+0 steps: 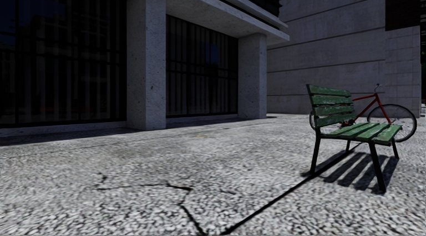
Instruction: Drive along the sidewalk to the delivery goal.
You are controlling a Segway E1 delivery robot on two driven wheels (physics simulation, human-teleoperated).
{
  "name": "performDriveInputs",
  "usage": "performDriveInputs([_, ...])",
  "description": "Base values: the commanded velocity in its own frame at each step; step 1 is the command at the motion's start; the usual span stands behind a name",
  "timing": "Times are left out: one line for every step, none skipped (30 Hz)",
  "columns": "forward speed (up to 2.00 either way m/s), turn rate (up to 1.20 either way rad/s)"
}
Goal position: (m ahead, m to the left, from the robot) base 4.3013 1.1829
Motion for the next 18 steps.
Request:
performDriveInputs([0.92, 0.54])
performDriveInputs([0.92, 0.54])
performDriveInputs([0.92, 0.54])
performDriveInputs([0.92, 0.54])
performDriveInputs([0.92, 0.54])
performDriveInputs([0.92, 0.54])
performDriveInputs([0.92, 0.54])
performDriveInputs([0.92, 0.54])
performDriveInputs([0.92, 0.54])
performDriveInputs([0.92, 0.54])
performDriveInputs([0.92, 0.54])
performDriveInputs([0.91, 0.54])
performDriveInputs([0.91, 0.54])
performDriveInputs([0.88, 0.55])
performDriveInputs([0.79, 0.55])
performDriveInputs([0.79, 0.55])
performDriveInputs([0.75, 0.55])
performDriveInputs([0.74, 0.56])
